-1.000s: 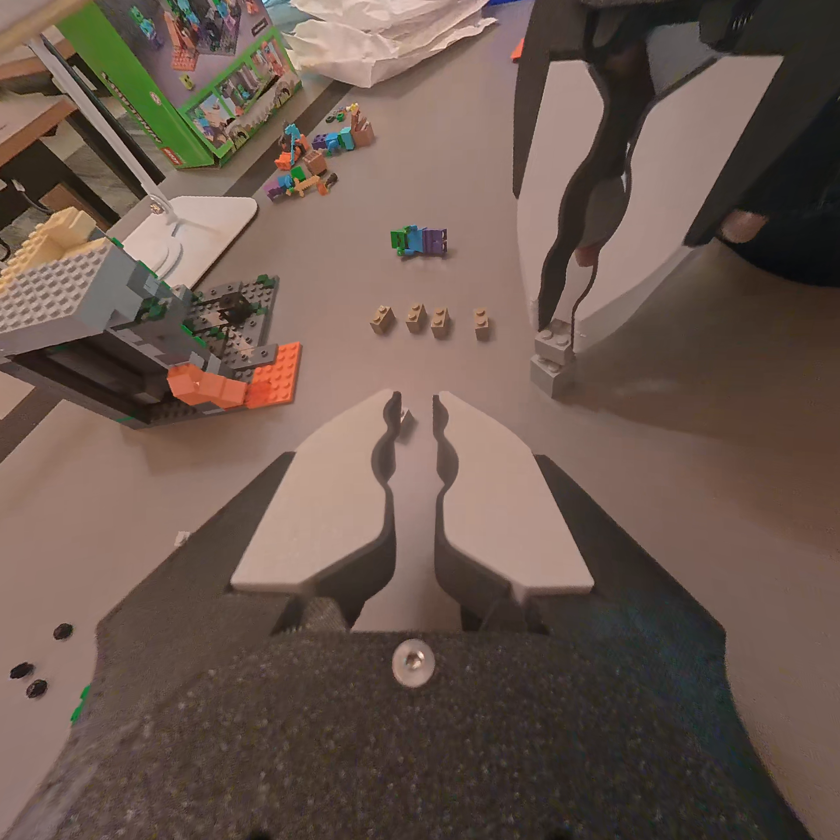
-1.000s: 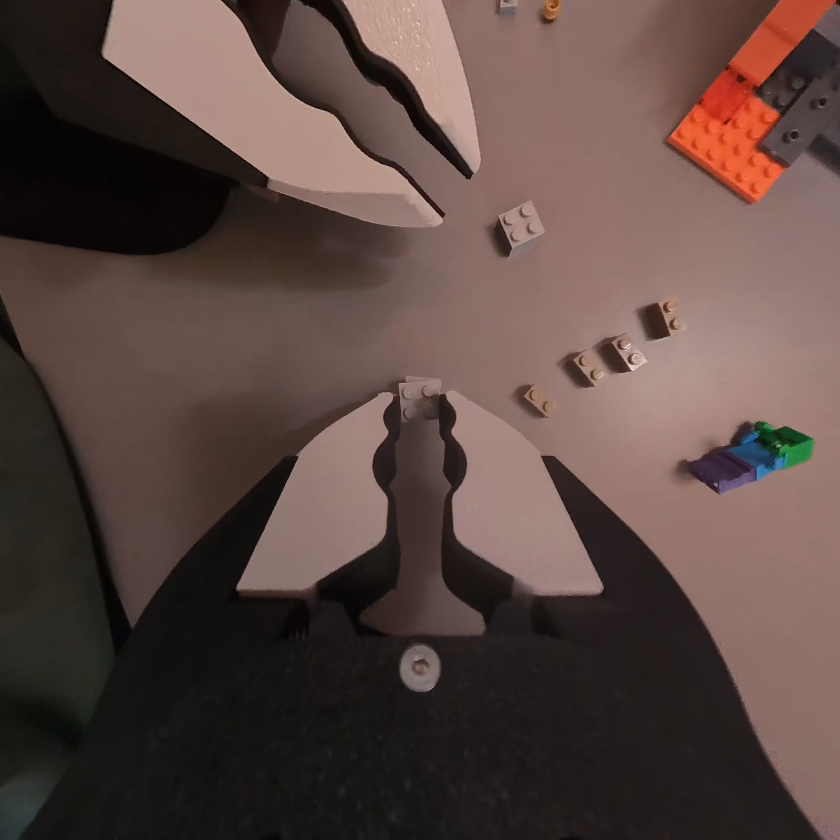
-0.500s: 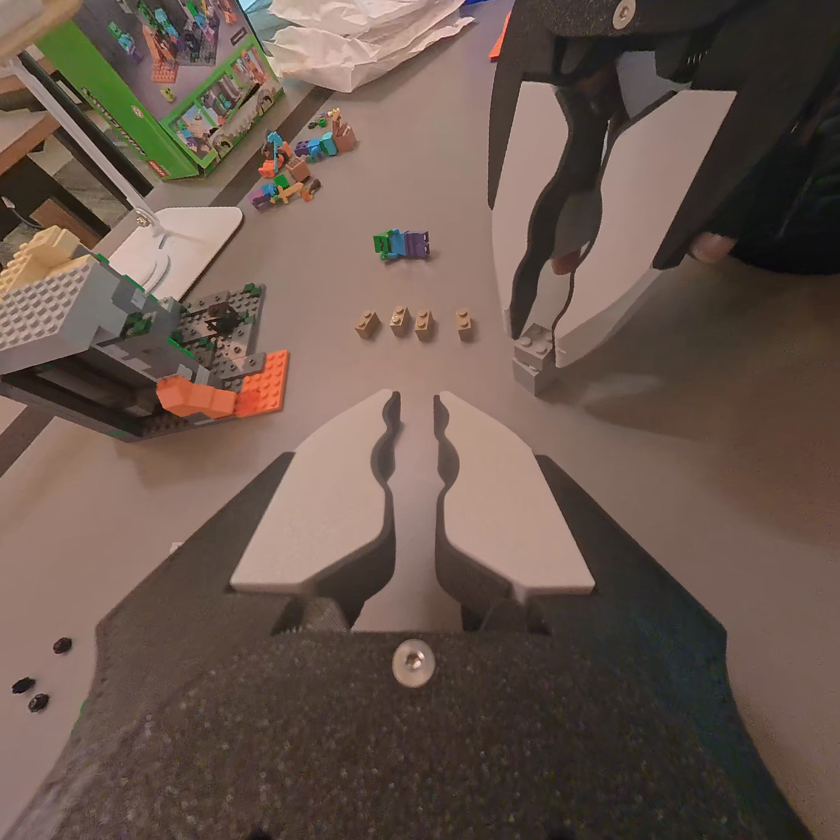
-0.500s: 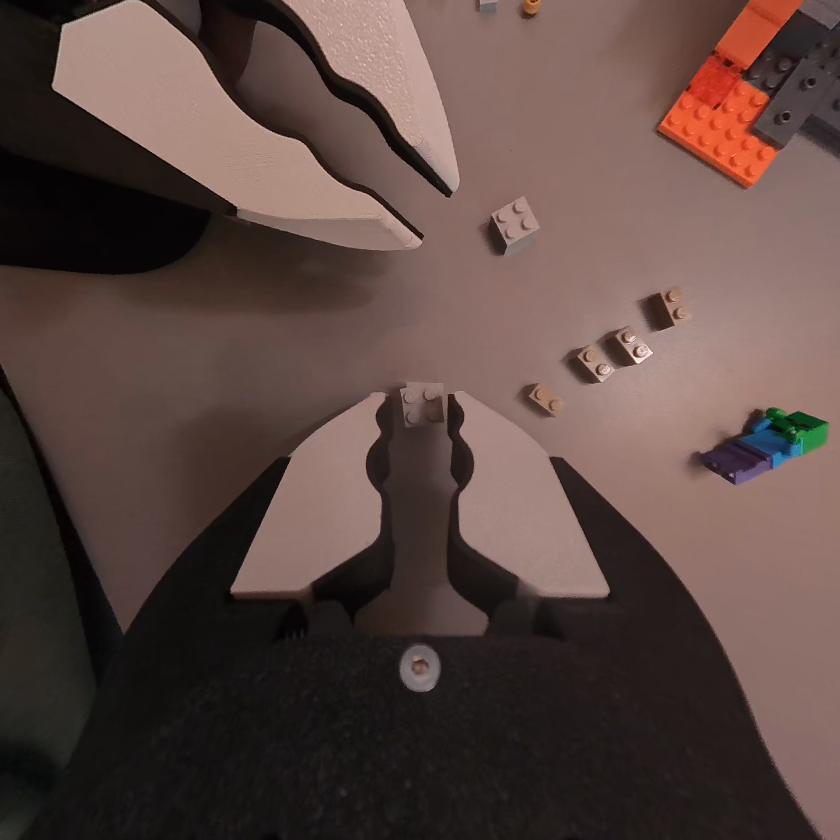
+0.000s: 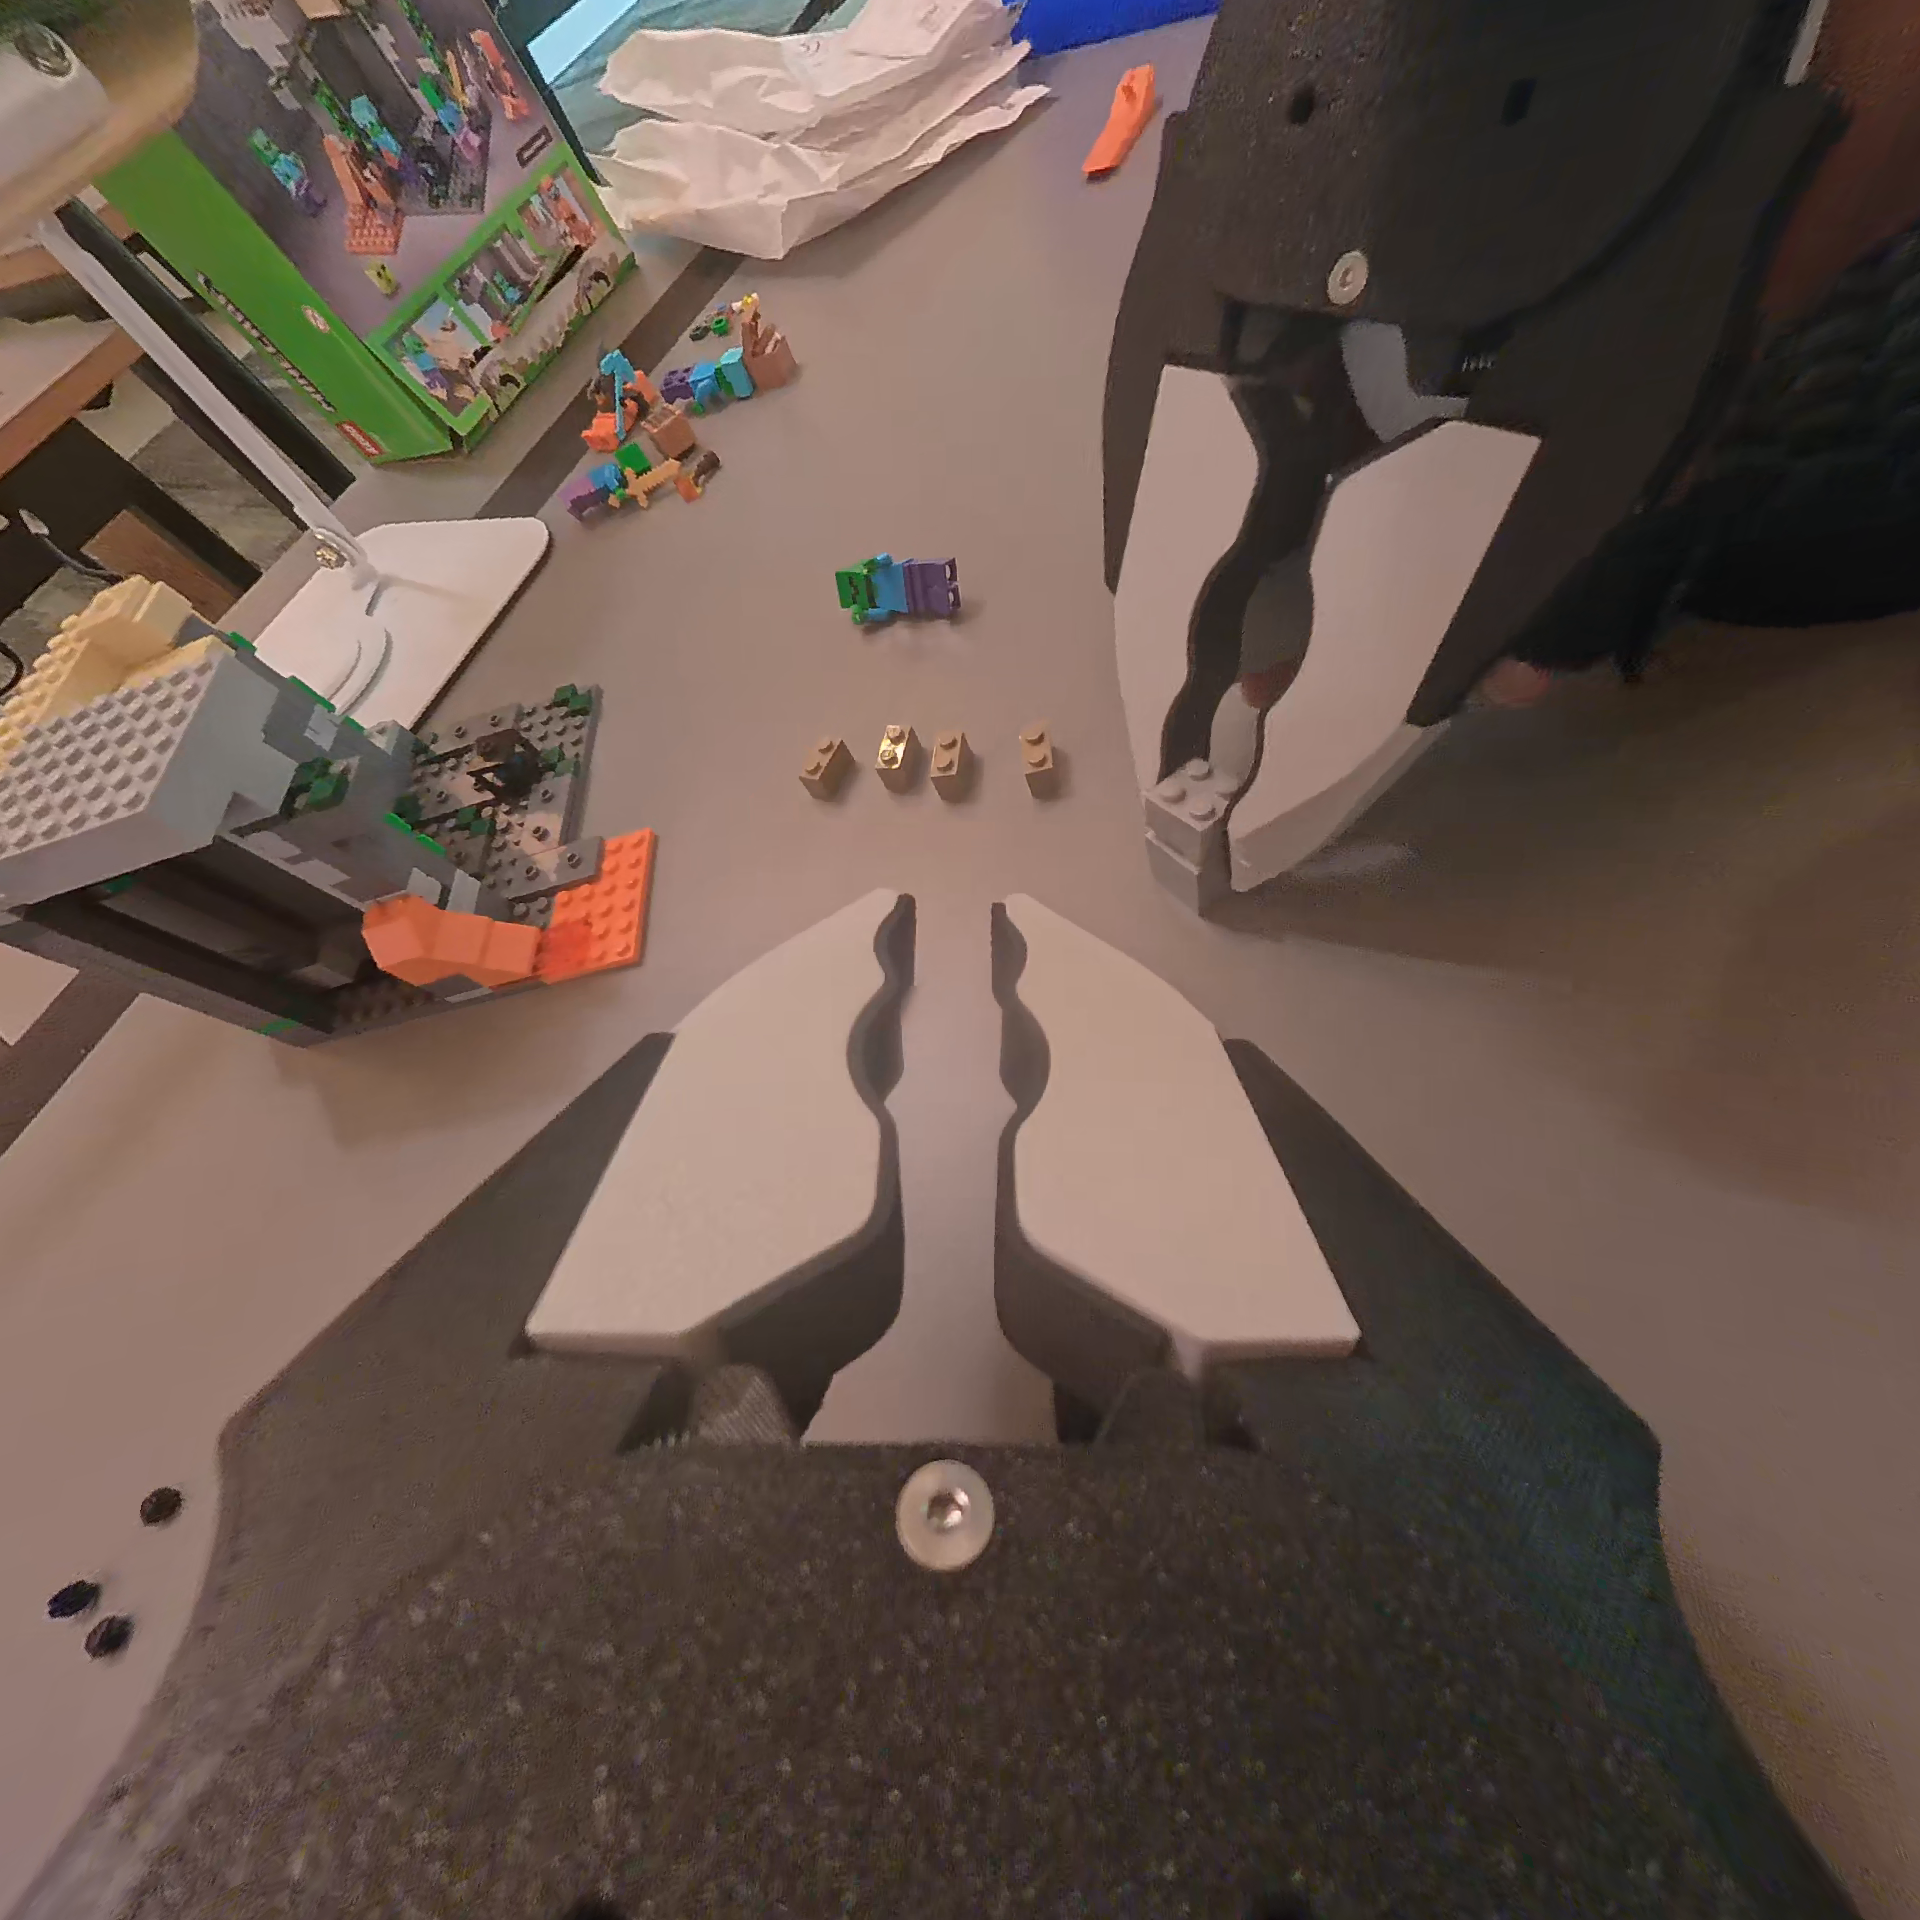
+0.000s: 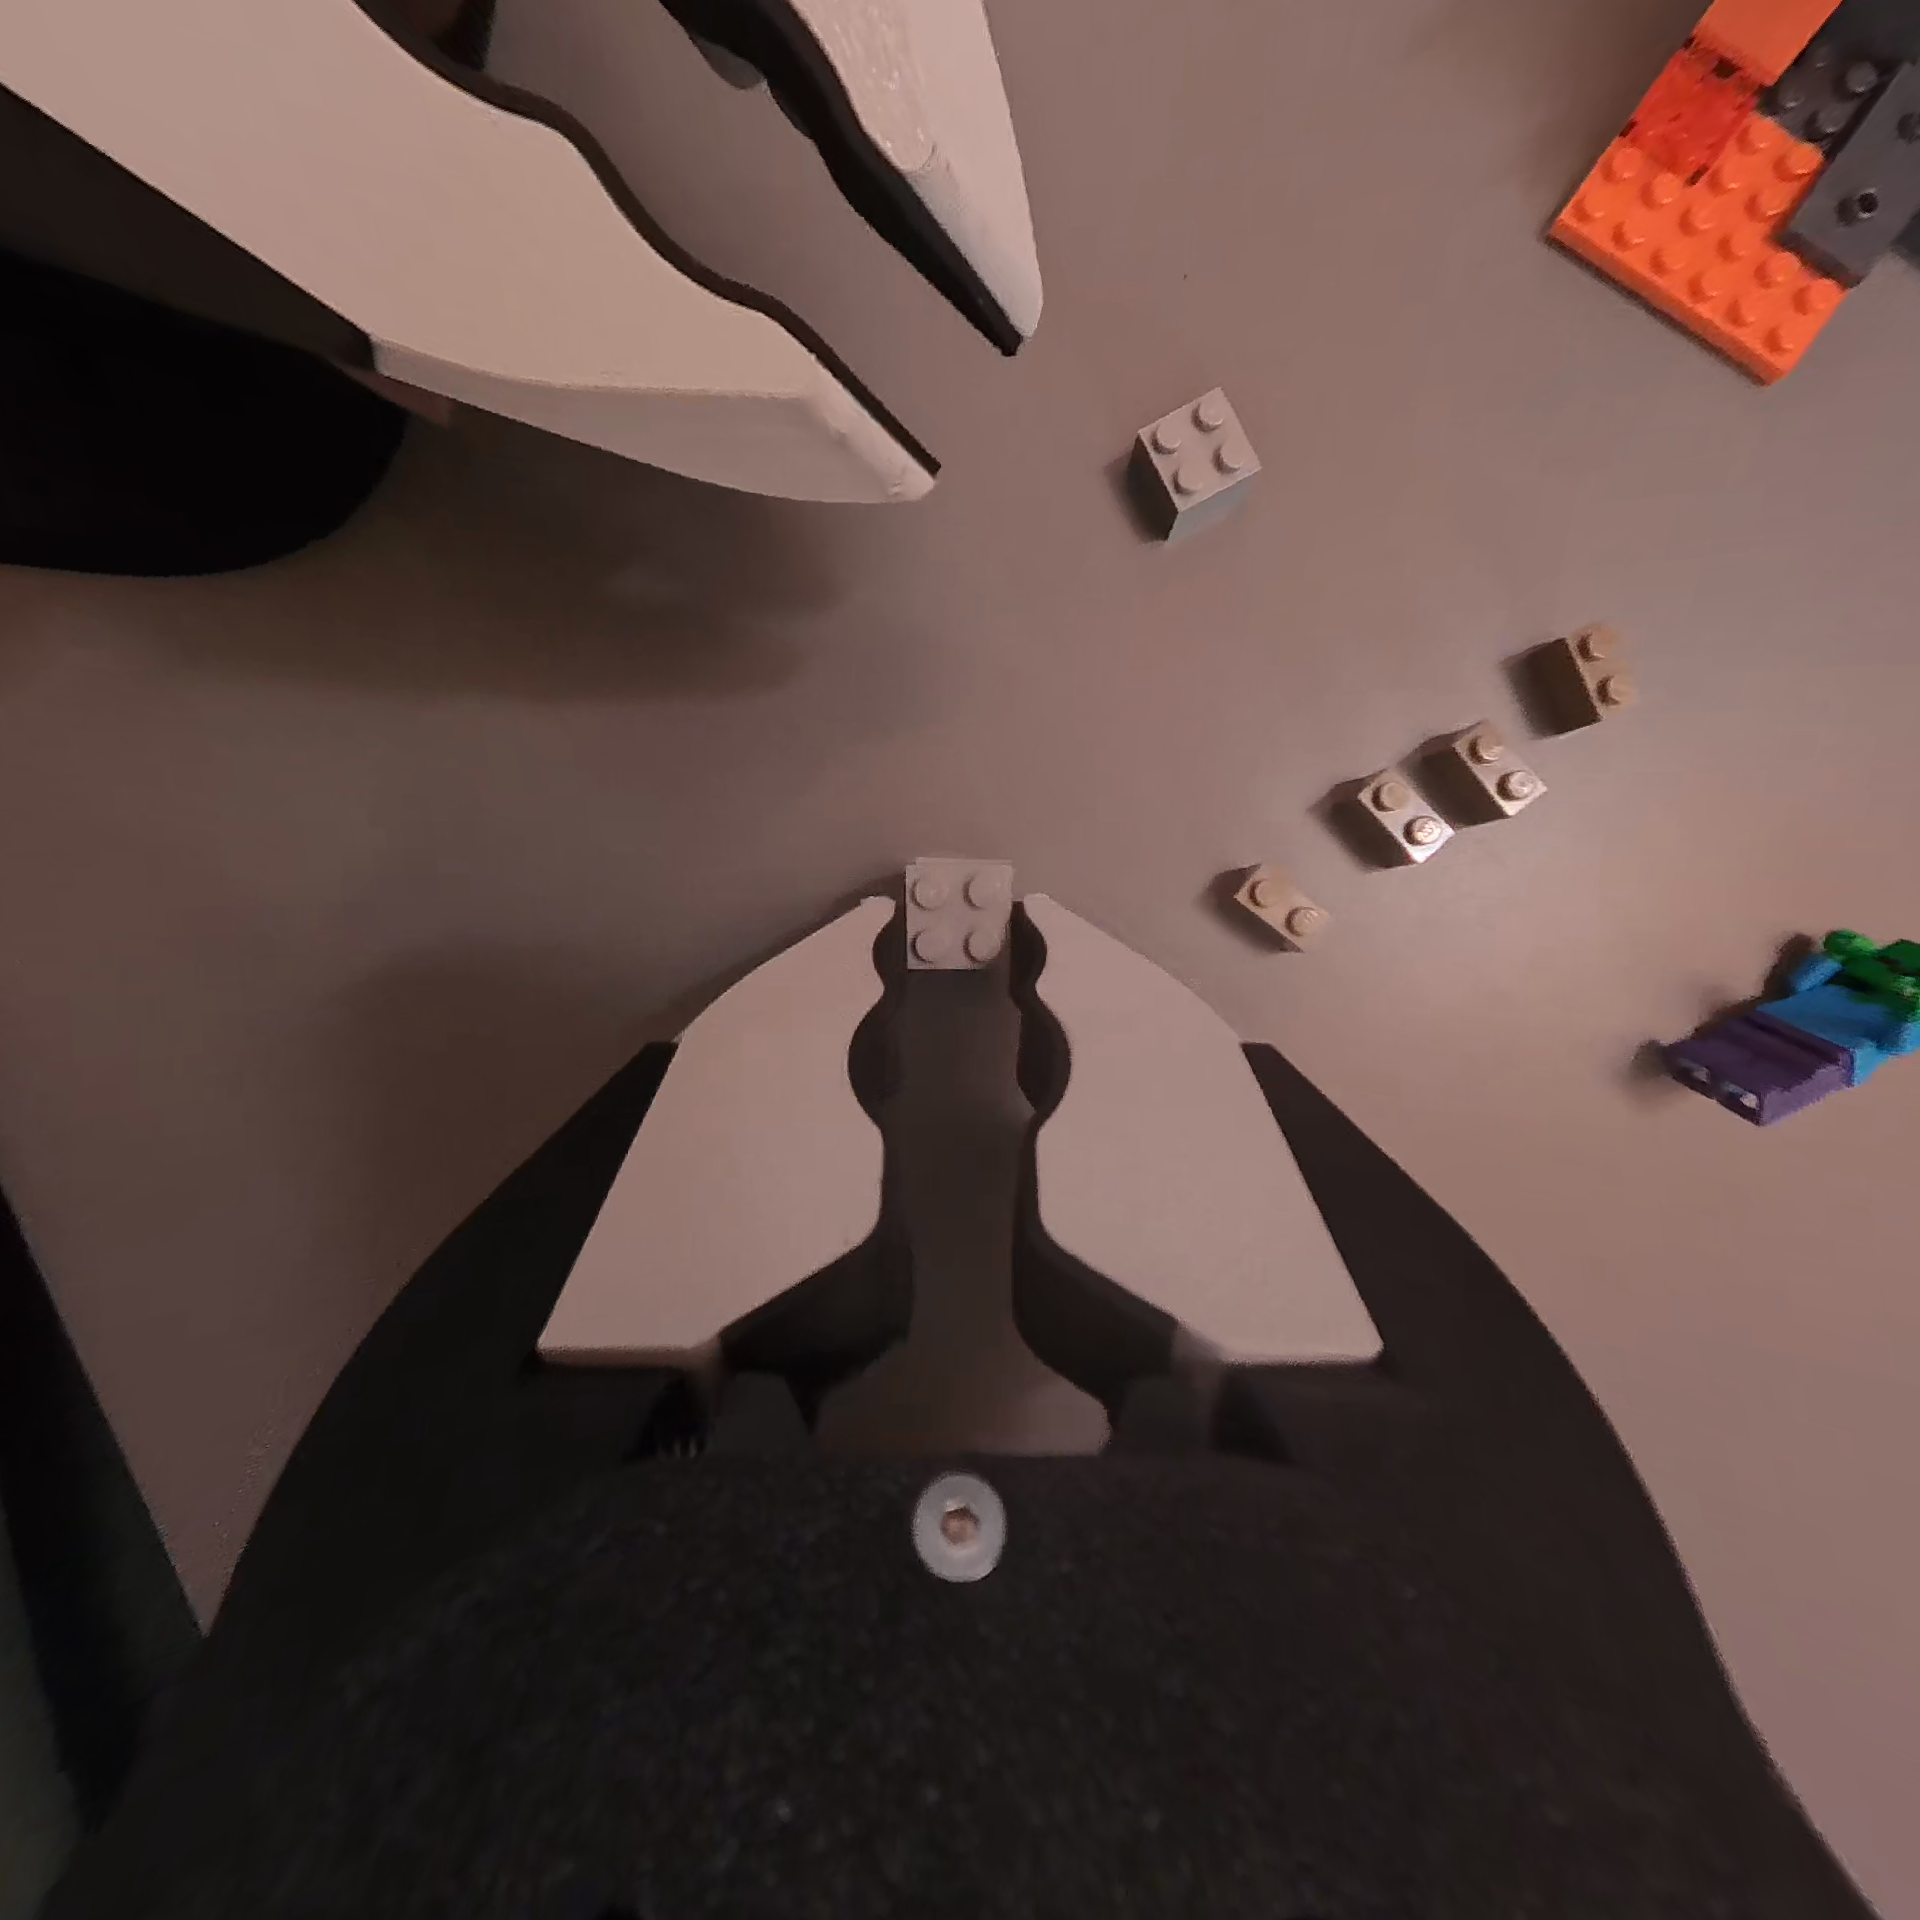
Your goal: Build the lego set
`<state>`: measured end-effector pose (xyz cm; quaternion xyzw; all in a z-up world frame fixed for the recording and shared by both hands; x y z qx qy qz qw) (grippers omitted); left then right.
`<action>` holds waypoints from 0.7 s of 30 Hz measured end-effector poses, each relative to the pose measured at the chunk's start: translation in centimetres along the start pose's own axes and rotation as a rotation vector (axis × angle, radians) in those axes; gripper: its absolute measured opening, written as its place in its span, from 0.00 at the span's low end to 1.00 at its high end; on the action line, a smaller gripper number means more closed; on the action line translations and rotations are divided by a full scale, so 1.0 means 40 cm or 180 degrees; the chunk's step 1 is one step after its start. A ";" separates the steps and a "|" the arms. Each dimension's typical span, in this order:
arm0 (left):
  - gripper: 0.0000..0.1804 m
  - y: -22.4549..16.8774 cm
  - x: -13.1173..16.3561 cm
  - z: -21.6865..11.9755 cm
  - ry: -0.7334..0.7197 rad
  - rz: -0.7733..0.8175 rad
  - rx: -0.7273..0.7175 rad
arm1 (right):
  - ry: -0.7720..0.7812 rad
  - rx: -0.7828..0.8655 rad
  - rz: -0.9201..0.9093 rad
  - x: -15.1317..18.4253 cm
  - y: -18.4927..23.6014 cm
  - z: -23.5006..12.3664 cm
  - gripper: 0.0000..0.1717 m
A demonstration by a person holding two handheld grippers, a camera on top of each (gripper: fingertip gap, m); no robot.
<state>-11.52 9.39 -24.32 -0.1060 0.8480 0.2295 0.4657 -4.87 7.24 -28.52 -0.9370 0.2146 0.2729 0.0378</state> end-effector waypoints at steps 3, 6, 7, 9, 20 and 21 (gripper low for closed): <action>0.08 -0.017 -0.014 -0.002 -0.0116 0.0054 0.0129 | -0.0025 -0.0240 -0.0184 -0.003 0.009 -0.012 0.10; 0.09 -0.054 -0.034 -0.007 -0.0286 0.0084 0.0414 | -0.0118 -0.0622 -0.0441 -0.024 0.026 -0.050 0.10; 0.09 -0.069 -0.038 -0.008 -0.0319 0.0038 0.0564 | -0.0129 -0.0712 -0.0562 -0.032 0.030 -0.067 0.10; 0.10 -0.087 -0.042 -0.009 -0.0349 -0.0079 0.0764 | -0.0162 -0.0796 -0.0742 -0.053 0.031 -0.101 0.10; 0.09 -0.058 -0.009 0.004 -0.0096 -0.0058 0.0534 | 0.0049 -0.0508 -0.0653 -0.031 0.021 -0.042 0.10; 0.09 -0.057 -0.009 0.004 -0.0098 -0.0056 0.0527 | 0.0068 -0.0496 -0.0636 -0.029 0.024 -0.038 0.10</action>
Point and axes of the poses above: each gripper's, where its closed fingertips meet, z out along the fingers, x out of its underside, y = z × x across the jaws, the point moved 2 cm from there along -z, back along the fingers
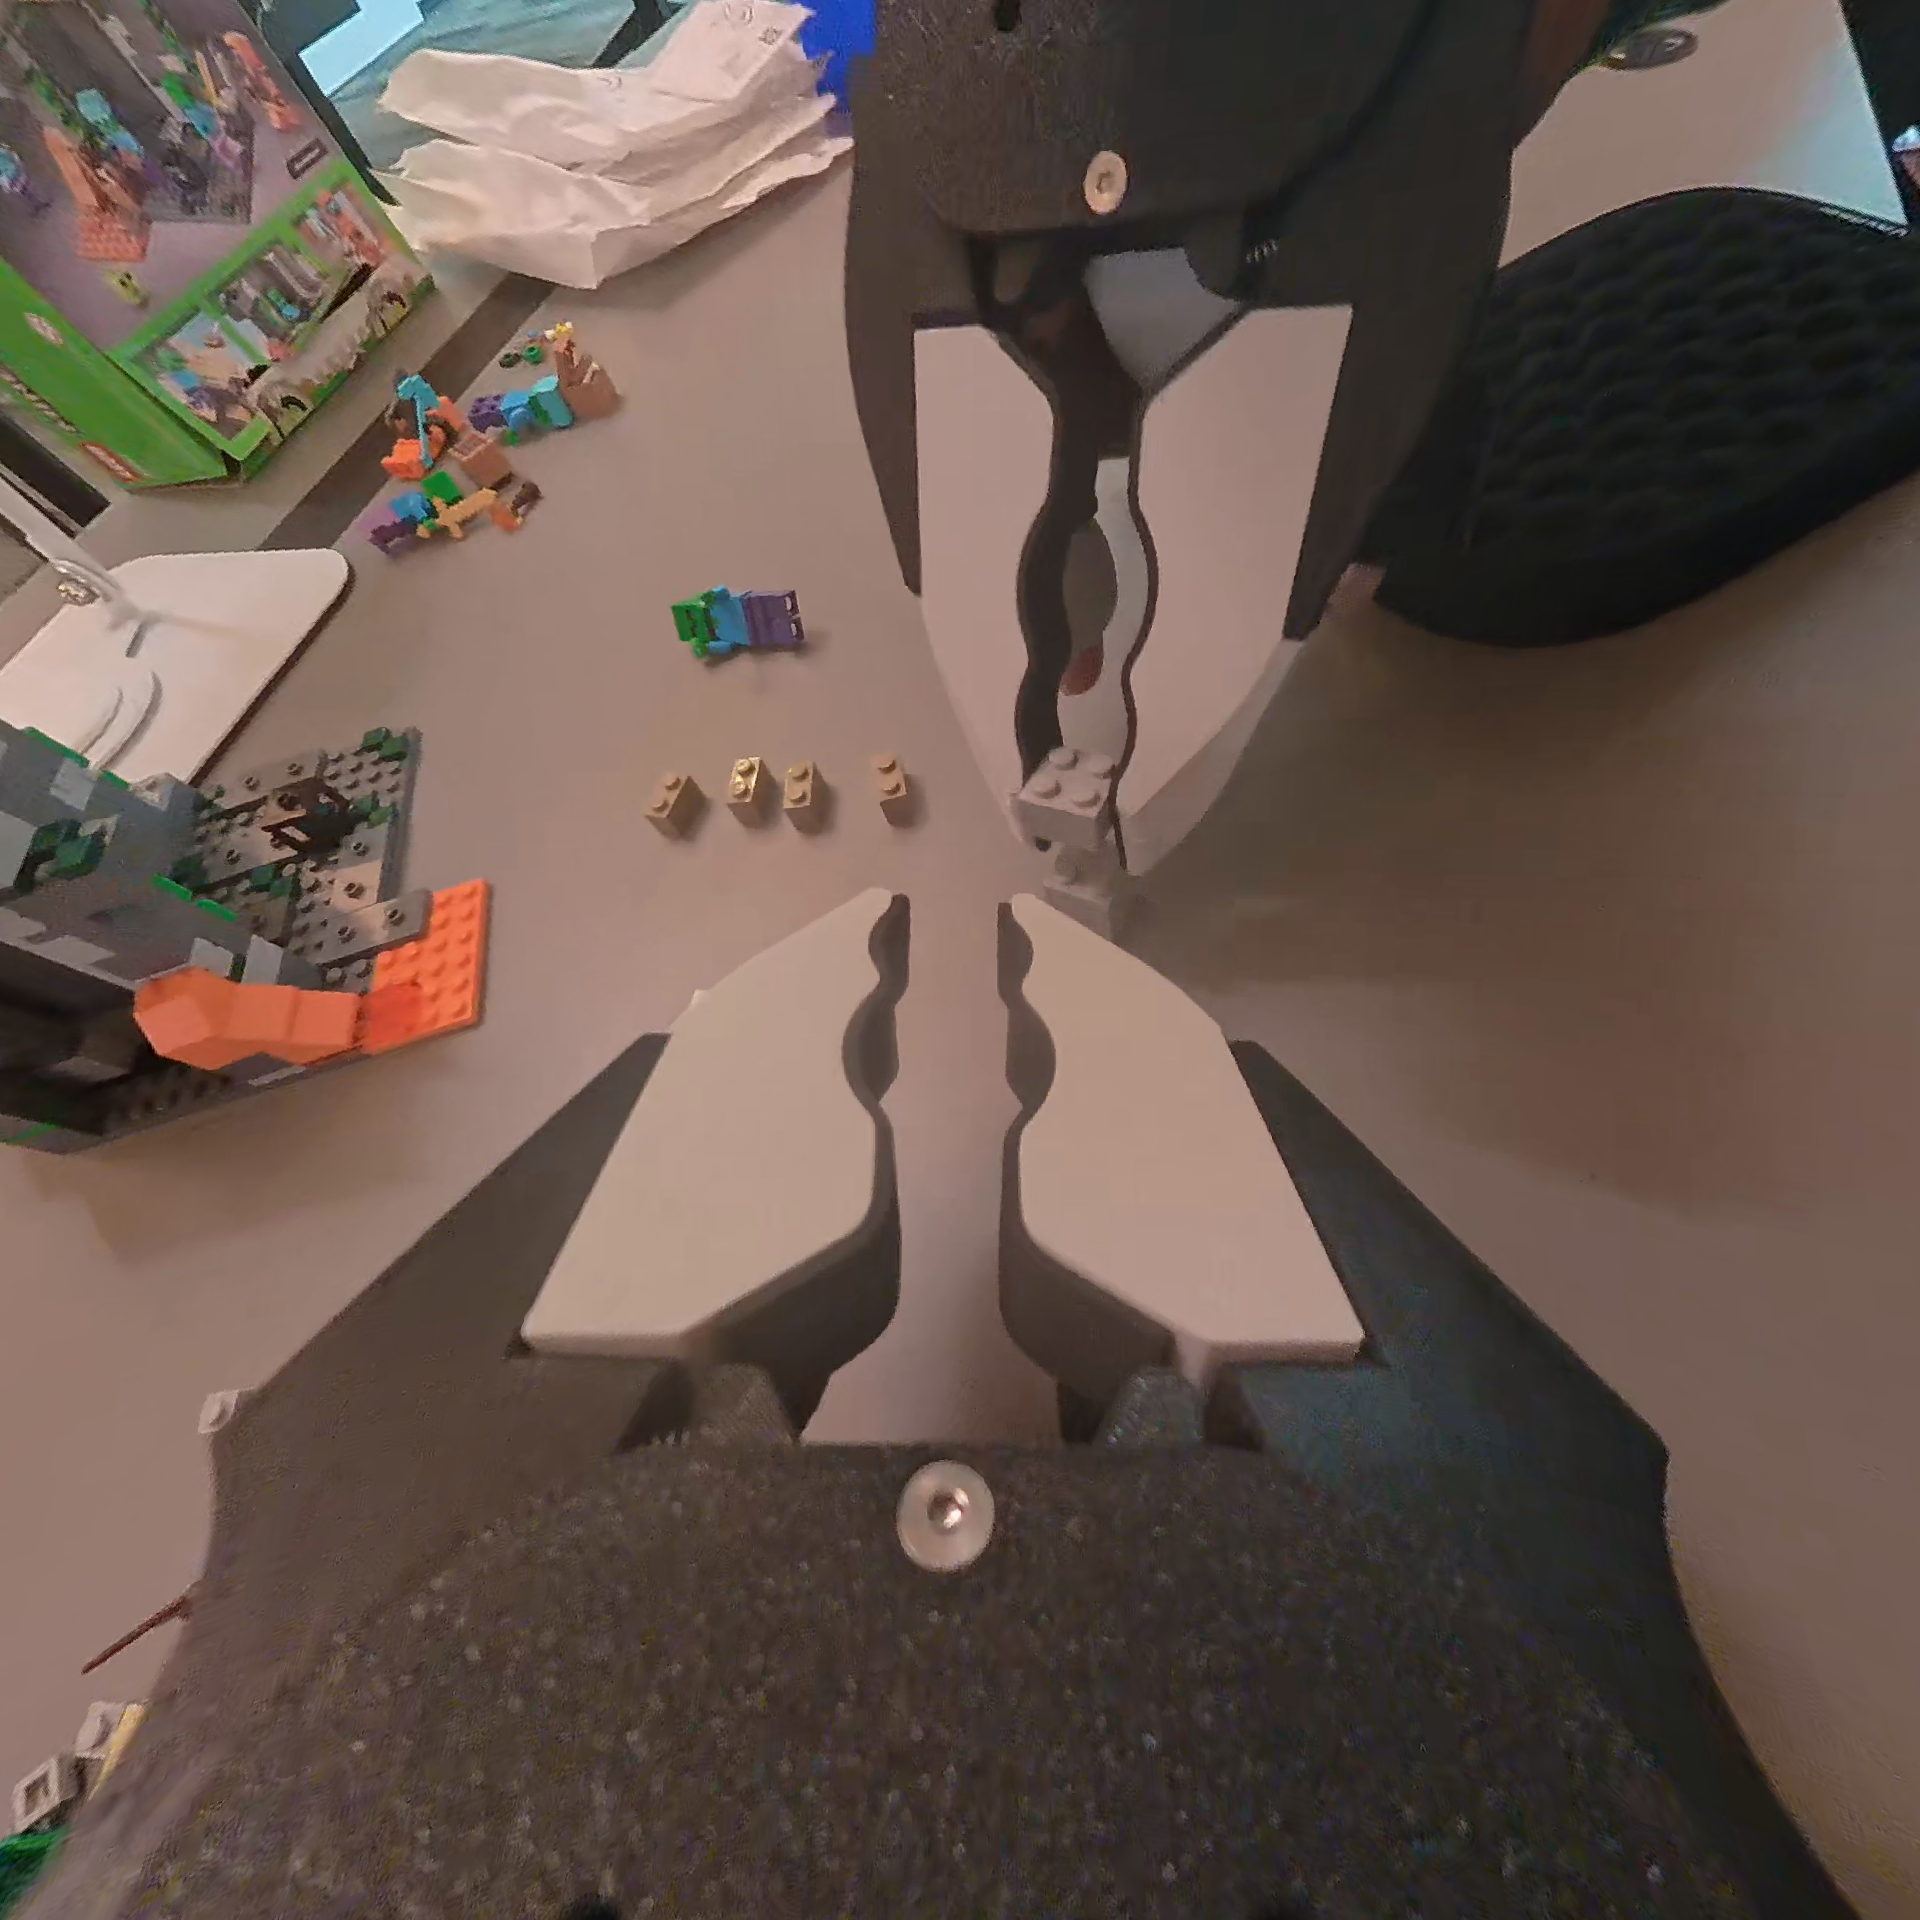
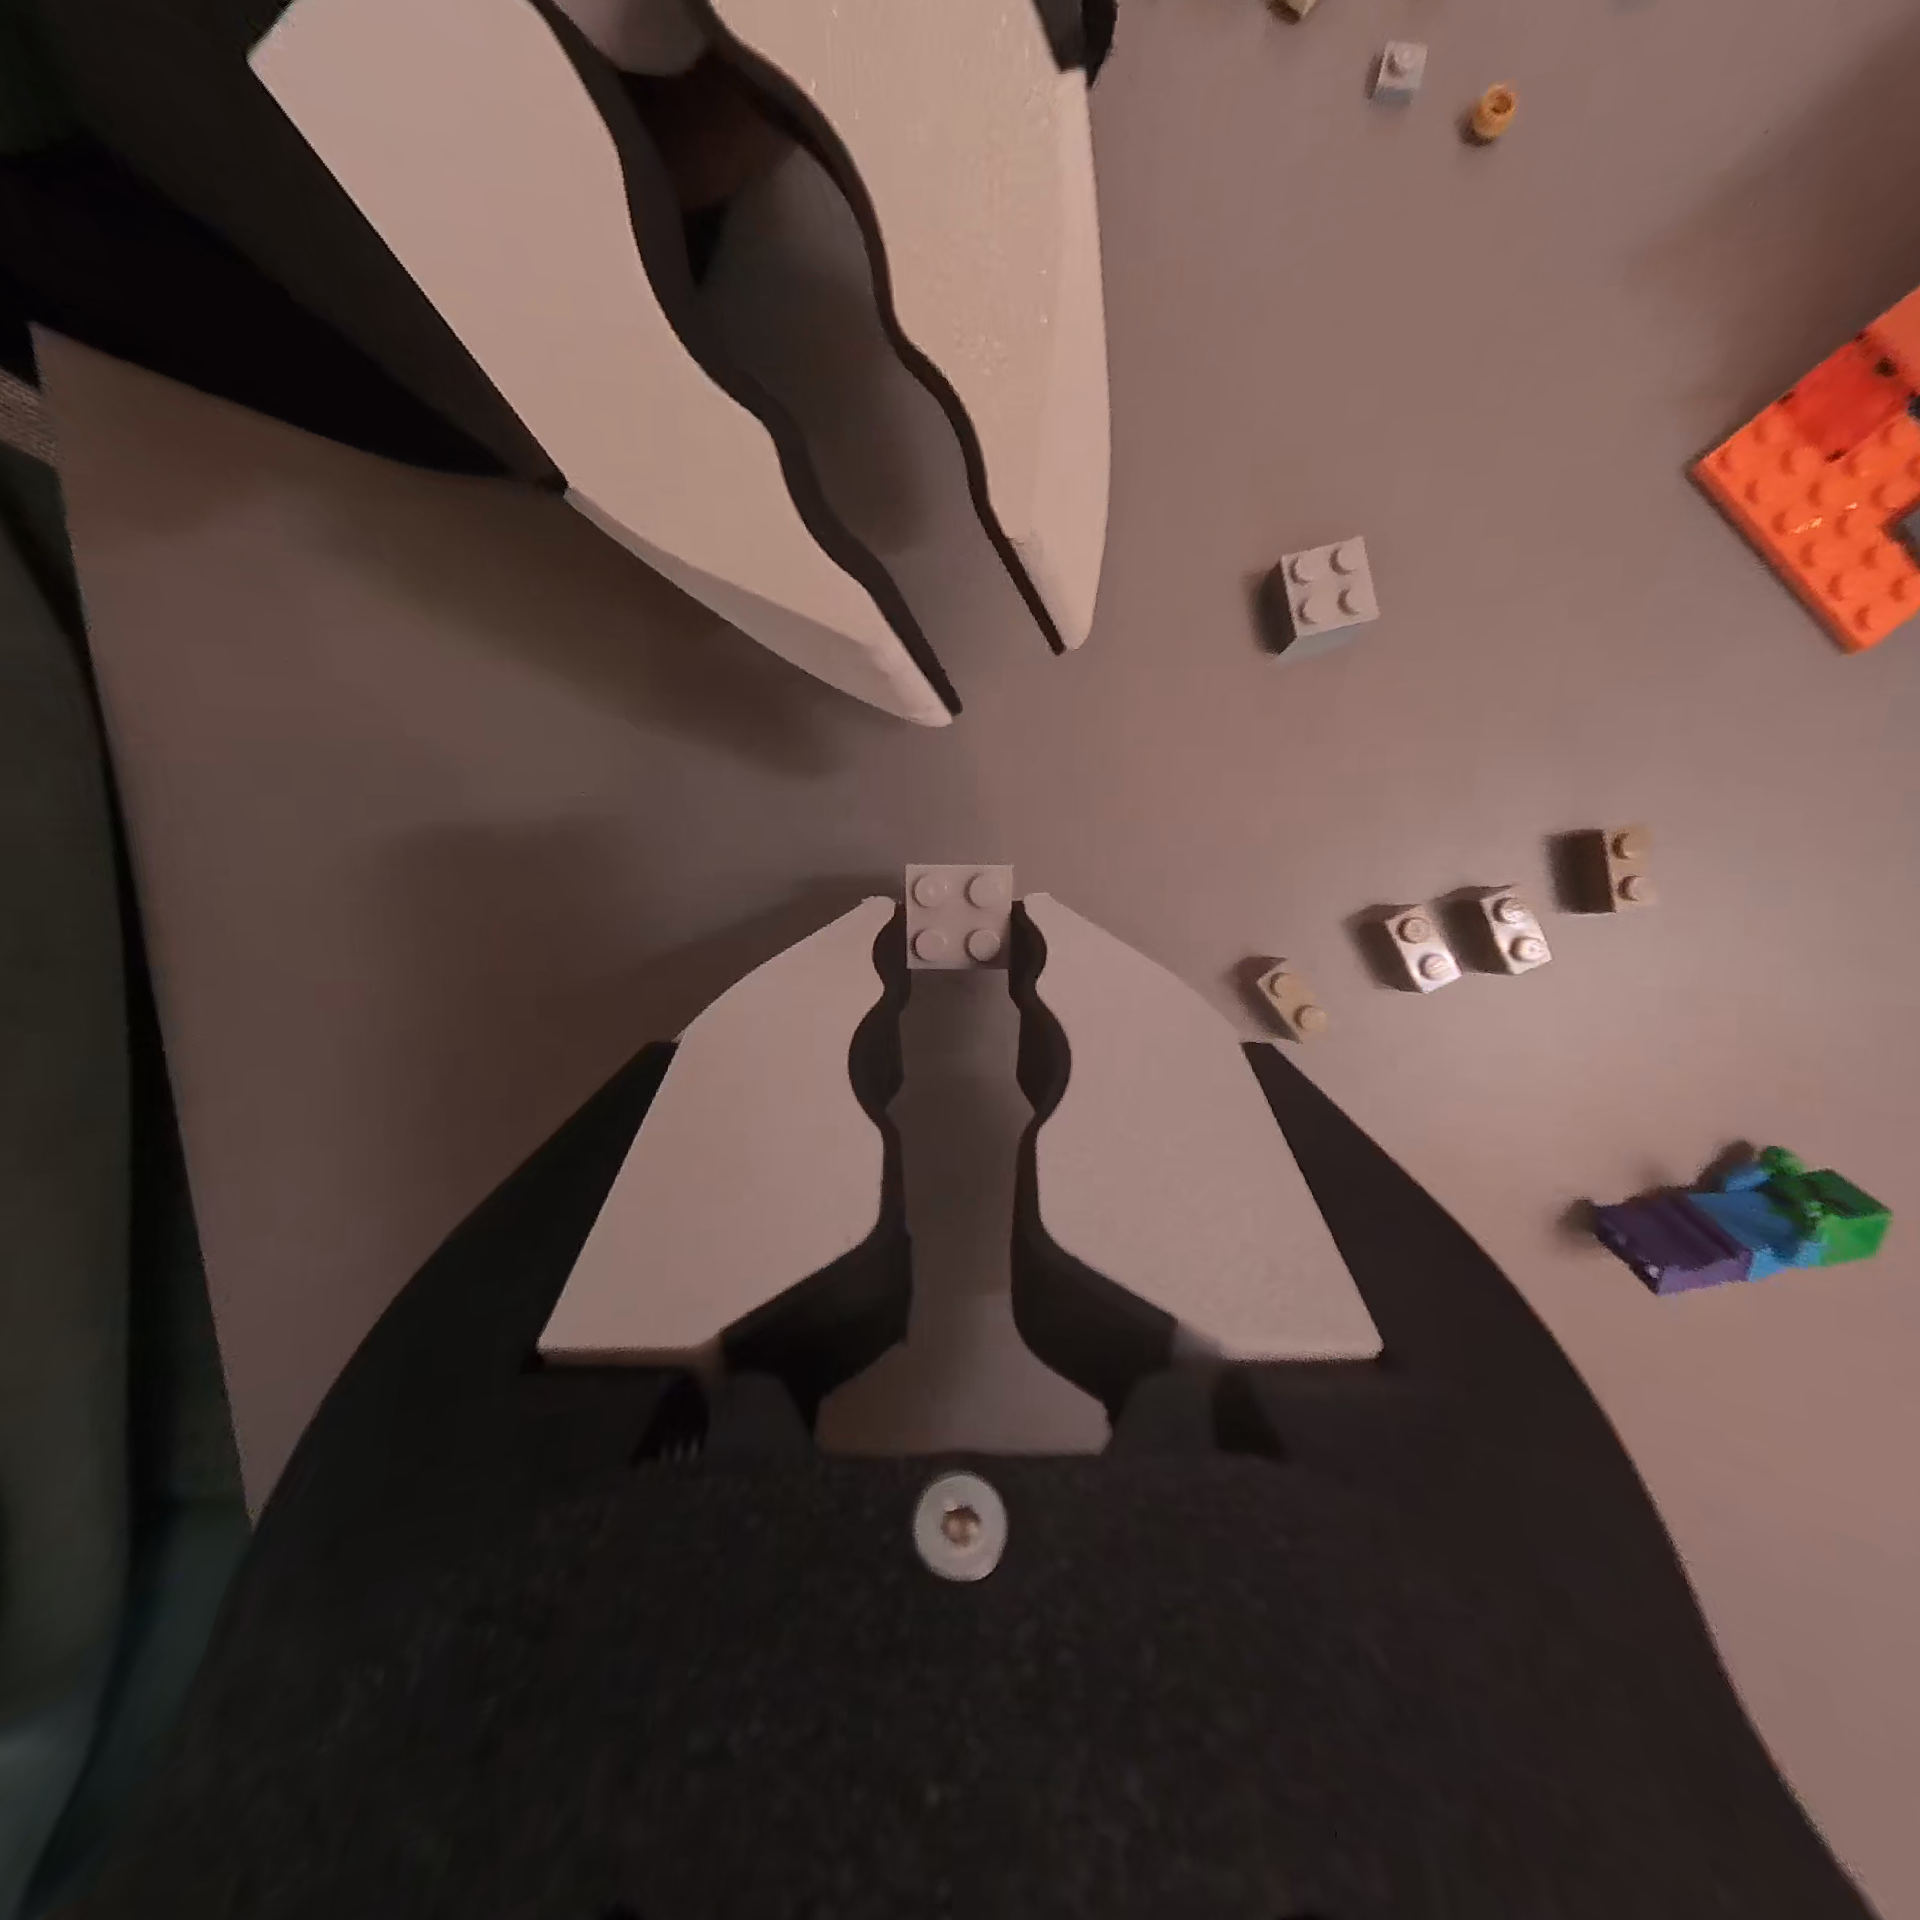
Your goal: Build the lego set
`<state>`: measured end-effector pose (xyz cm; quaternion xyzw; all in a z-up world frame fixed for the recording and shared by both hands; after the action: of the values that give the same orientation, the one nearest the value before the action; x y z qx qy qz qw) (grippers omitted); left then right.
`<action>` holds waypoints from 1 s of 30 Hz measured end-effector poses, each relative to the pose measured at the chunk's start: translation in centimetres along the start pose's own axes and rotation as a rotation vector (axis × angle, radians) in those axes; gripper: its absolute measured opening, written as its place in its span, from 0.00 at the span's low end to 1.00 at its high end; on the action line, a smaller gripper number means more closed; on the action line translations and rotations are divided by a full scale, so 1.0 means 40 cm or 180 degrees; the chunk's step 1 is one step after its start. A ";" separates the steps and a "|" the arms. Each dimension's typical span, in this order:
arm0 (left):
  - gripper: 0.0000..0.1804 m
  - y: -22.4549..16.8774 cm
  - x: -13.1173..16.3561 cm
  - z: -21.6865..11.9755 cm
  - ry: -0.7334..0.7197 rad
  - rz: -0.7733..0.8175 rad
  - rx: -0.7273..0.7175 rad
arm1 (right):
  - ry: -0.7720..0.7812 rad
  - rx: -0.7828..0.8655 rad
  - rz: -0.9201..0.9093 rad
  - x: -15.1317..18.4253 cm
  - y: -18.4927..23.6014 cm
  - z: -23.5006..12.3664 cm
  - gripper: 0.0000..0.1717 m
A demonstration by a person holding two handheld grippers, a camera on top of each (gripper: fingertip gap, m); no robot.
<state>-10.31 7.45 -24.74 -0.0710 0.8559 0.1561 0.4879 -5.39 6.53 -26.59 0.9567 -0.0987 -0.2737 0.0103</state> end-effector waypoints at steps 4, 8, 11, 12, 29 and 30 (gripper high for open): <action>0.08 0.000 -0.001 0.000 0.0002 0.0006 -0.0003 | 0.0070 0.0100 0.0056 0.005 -0.001 0.010 0.11; 0.08 0.001 0.000 -0.001 0.0019 0.0018 -0.0020 | 0.0139 0.0123 0.0069 0.015 -0.003 0.023 0.12; 0.08 0.002 0.000 -0.002 0.0015 0.0018 -0.0023 | 0.0176 0.0107 0.0064 0.020 0.000 0.029 0.13; 0.08 0.002 0.001 -0.002 0.0022 0.0020 -0.0023 | 0.0182 0.0106 0.0058 0.021 0.002 0.030 0.13; 0.08 0.004 0.011 0.001 0.0095 -0.0009 -0.0018 | -0.0129 0.0059 -0.0292 -0.003 0.015 0.010 0.10; 0.08 0.002 0.008 -0.001 0.0067 -0.0027 0.0015 | -0.0238 0.0042 -0.0385 -0.014 0.021 -0.002 0.10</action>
<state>-10.52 7.53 -24.99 -0.0751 0.8610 0.1512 0.4797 -5.98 5.83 -26.16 0.9501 -0.0428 -0.3087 -0.0162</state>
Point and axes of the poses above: each gripper's, where its closed fingertips meet, z out along the fingers, x out of its underside, y = z × x across the jaws, the point moved 2 cm from there along -z, back along the fingers
